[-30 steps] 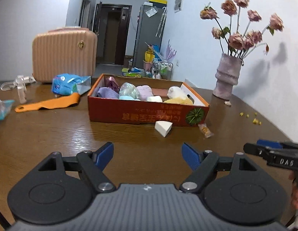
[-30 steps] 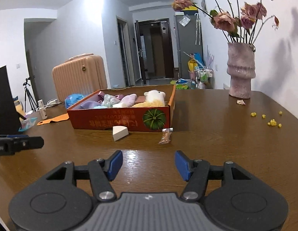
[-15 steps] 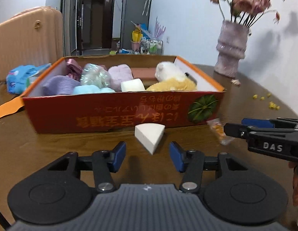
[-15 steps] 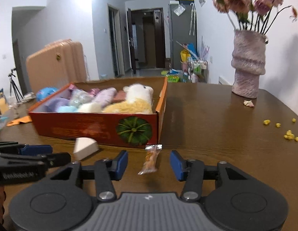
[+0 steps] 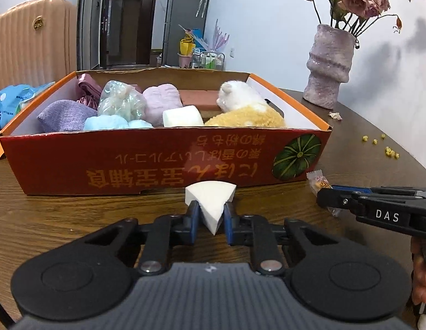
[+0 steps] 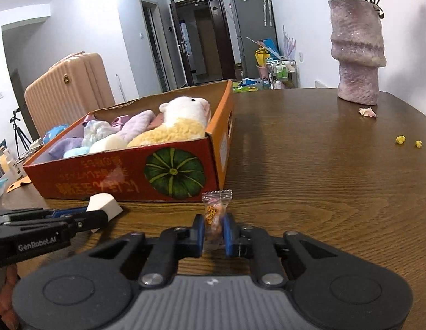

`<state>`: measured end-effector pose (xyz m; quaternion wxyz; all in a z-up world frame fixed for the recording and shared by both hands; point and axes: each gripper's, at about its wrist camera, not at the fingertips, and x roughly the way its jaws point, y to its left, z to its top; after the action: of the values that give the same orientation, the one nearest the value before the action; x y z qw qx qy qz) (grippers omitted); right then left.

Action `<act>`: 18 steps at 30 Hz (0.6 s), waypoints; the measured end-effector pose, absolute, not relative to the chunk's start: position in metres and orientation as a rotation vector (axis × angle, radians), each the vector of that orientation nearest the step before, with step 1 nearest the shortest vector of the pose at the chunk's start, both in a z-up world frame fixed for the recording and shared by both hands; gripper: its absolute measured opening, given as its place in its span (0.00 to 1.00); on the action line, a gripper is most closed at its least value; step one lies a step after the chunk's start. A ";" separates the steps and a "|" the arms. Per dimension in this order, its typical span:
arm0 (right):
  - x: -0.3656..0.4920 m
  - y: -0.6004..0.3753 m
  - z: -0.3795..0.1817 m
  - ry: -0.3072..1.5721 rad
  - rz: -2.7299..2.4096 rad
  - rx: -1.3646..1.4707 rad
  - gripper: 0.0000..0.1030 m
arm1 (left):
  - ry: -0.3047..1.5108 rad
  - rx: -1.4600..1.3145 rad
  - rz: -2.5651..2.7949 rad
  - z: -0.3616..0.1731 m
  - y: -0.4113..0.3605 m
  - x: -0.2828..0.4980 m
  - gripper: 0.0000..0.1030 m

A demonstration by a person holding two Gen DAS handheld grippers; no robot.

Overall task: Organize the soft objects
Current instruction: 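Carry the sponge wedge and snack packet into the box and open both grippers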

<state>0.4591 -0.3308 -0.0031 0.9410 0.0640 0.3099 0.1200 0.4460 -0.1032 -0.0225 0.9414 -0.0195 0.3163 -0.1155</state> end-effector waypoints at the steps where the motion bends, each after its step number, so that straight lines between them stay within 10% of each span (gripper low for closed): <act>1: 0.459 -0.331 -0.003 0.632 0.245 0.131 0.14 | 0.646 -0.040 -0.237 -0.022 -0.103 0.446 0.18; 18: 0.384 -0.329 0.005 0.605 0.288 0.181 0.13 | 0.576 -0.093 -0.292 0.013 -0.087 0.340 0.19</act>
<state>0.3838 -0.3285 0.0047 0.9403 0.0887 0.2967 0.1412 0.3404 -0.0871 0.0132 0.9473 -0.0457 0.2828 -0.1433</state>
